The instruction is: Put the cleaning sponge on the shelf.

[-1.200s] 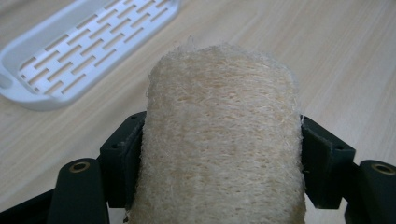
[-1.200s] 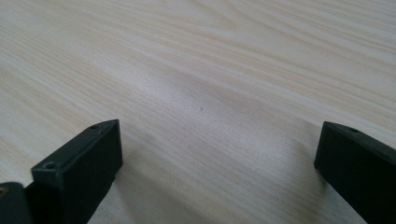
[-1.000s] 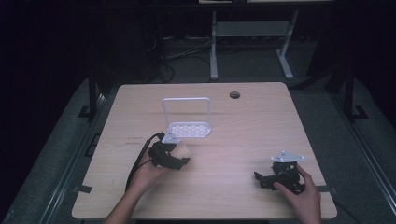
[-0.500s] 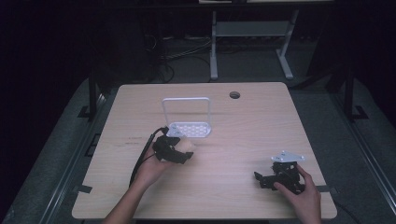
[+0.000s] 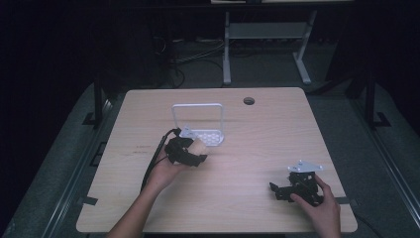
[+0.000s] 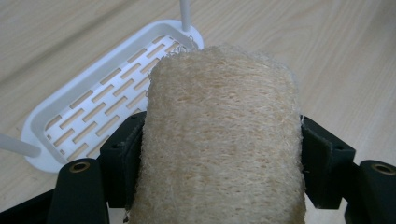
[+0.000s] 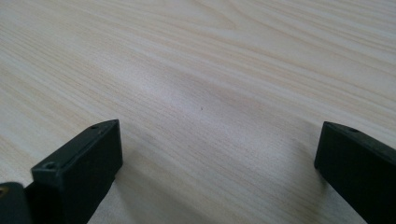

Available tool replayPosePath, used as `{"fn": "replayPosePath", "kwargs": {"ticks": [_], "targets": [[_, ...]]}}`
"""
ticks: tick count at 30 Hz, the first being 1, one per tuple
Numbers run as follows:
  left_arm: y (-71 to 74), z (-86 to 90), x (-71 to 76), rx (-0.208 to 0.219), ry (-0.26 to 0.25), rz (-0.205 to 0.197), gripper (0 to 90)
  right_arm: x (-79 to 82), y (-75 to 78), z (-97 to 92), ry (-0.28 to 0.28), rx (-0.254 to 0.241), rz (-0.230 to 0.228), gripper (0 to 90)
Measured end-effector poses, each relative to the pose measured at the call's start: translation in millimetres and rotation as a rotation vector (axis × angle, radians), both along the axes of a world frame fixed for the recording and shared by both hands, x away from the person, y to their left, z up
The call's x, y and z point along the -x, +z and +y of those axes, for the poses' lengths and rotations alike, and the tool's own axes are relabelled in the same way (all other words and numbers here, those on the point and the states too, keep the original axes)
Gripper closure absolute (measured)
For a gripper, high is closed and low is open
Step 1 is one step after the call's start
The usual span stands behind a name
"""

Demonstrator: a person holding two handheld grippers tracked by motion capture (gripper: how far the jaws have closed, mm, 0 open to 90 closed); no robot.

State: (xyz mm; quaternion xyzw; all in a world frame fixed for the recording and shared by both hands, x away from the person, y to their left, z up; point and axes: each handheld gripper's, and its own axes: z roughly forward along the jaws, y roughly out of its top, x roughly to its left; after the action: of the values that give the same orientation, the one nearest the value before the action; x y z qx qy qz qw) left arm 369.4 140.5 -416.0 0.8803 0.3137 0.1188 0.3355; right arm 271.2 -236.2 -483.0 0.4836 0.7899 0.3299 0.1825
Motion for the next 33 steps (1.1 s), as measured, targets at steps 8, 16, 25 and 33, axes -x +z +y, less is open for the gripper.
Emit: {"fn": "replayPosePath", "kwargs": {"ticks": [8, 16, 25, 33], "targets": [[1.8, -3.9, -10.6, 0.008, 0.007, -0.004, 27.3, 0.0, 0.0, 0.0, 0.000, 0.001, -0.001, 0.7], [-0.1, -12.1, -21.0, 0.002, 0.011, -0.014, 27.3, 0.0, 0.0, 0.0, 0.000, 0.001, -0.001, 0.7], [-2.8, -16.7, -34.1, -0.004, 0.020, -0.019, 27.3, 0.0, 0.0, 0.0, 0.000, 0.001, -0.001, 0.7], [-6.9, -23.4, -43.3, -0.017, 0.024, -0.031, 27.2, 0.0, 0.0, 0.0, 0.001, 0.001, -0.001, 0.7]]}}
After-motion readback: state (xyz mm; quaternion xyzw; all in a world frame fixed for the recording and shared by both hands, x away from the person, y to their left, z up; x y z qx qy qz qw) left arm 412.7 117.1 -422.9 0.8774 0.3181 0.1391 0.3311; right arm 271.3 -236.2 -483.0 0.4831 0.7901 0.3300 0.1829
